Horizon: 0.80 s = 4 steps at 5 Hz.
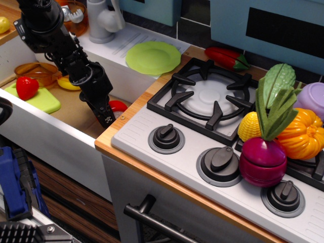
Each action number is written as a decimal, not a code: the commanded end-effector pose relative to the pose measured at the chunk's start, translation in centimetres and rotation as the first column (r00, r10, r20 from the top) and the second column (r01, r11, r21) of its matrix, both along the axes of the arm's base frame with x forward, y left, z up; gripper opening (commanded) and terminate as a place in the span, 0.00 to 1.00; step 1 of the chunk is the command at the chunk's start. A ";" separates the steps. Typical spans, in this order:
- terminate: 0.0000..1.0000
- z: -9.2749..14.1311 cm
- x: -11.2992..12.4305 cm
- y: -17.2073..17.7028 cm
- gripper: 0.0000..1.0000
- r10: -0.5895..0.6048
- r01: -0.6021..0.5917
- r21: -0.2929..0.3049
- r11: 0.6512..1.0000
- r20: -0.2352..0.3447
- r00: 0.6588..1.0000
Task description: Put sushi on plate
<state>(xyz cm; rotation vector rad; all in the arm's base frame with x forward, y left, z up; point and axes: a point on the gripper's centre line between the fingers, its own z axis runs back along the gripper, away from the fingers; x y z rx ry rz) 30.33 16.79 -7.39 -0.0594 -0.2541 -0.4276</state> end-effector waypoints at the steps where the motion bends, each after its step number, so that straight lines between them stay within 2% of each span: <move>1: 0.00 4.1 1.1 0.5 0.00 0.030 -0.030 0.015 0.999 -0.029 0.999; 2: 0.00 7.4 1.3 -0.1 0.00 0.054 -0.052 0.038 0.998 -0.069 0.996; 3: 0.00 10.6 1.5 -1.1 0.00 0.086 -0.080 0.094 0.992 -0.054 0.995; 4: 0.00 12.5 1.6 -2.1 0.00 0.100 -0.096 0.139 0.986 -0.018 0.995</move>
